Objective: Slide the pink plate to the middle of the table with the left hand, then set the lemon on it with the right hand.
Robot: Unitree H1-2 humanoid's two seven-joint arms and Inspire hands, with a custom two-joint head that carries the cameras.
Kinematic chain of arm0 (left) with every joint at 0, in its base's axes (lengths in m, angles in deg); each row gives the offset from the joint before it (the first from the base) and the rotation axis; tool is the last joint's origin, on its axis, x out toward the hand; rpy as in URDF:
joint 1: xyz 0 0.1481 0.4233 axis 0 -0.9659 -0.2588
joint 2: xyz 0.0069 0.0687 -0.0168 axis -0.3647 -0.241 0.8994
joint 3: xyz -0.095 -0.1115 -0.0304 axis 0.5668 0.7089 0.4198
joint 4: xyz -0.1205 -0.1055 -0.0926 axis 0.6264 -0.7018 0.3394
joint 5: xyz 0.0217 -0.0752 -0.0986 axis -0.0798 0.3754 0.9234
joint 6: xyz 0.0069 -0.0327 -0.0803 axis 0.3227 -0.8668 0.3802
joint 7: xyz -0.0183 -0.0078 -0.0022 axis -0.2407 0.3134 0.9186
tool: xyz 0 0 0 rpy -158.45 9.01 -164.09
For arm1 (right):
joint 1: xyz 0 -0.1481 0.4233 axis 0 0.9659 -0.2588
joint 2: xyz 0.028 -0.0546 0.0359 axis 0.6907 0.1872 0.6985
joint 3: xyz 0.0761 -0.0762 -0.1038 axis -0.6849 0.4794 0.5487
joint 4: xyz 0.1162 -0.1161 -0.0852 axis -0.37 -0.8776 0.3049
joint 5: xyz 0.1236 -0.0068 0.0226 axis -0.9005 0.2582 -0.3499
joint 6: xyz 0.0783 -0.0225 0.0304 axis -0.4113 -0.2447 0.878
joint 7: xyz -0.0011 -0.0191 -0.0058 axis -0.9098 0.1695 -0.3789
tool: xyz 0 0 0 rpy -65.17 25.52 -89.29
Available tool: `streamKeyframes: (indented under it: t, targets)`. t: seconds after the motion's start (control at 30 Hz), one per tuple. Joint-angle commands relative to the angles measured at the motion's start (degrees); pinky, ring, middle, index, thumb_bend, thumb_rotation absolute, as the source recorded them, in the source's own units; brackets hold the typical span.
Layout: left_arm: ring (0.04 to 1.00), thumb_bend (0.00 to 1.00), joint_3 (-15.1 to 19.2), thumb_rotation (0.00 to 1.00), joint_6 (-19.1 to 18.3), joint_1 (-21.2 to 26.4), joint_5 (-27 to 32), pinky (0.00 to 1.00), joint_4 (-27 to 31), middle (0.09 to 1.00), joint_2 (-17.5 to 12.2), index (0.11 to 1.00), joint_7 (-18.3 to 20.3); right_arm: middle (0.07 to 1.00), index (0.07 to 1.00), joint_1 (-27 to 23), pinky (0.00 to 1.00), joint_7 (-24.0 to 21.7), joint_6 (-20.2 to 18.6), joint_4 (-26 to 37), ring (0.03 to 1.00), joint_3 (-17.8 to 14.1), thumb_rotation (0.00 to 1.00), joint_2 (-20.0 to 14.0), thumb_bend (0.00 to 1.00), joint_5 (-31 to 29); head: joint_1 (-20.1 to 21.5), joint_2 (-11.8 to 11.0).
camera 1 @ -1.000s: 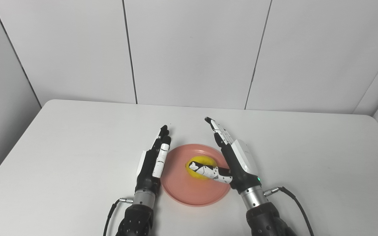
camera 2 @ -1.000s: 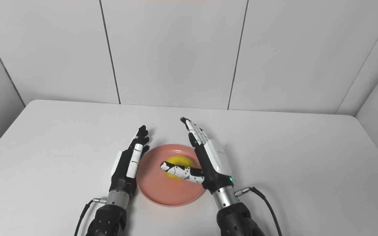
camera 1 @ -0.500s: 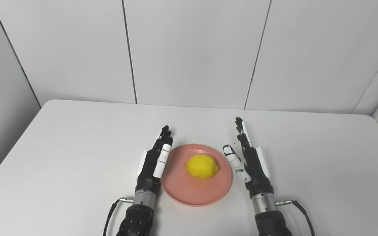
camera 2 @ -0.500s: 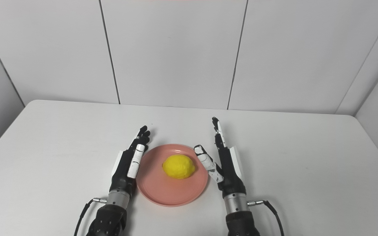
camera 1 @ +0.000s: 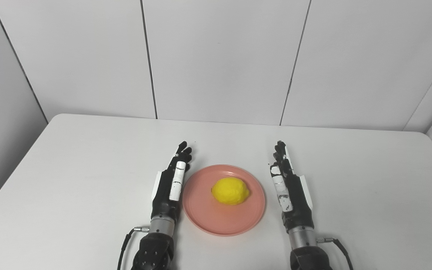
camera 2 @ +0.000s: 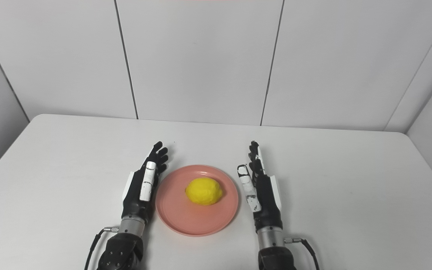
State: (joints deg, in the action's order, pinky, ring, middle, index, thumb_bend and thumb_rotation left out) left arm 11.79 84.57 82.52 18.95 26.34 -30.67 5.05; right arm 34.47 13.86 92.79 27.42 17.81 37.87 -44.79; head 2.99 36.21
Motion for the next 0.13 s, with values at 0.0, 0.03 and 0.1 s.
streamKeyframes:
  t: [0.0,0.03,0.1]
  targets:
    - [0.956,0.67,0.2,1.0,1.8,-0.1,0.7,0.96,-1.2,0.951,-0.7,0.944,1.0,1.0,1.0,-1.1,1.0,-0.5,0.6,0.3,1.0,-0.3,1.0,0.5,0.69,-0.8,-0.1,0.0]
    - [0.958,0.66,0.3,1.0,1.7,-0.1,1.1,0.96,-1.1,0.953,-0.8,0.946,1.2,1.0,1.0,-1.2,1.0,-0.6,0.8,0.0,1.0,-0.3,1.0,0.4,0.7,-0.9,0.0,0.0]
    - [0.964,0.65,0.3,1.0,1.5,0.0,1.5,0.97,-1.0,0.96,-0.7,0.953,1.4,1.0,1.0,-1.3,1.0,-0.8,1.2,-0.5,1.0,-0.5,1.0,0.4,0.7,-1.2,0.0,0.0]
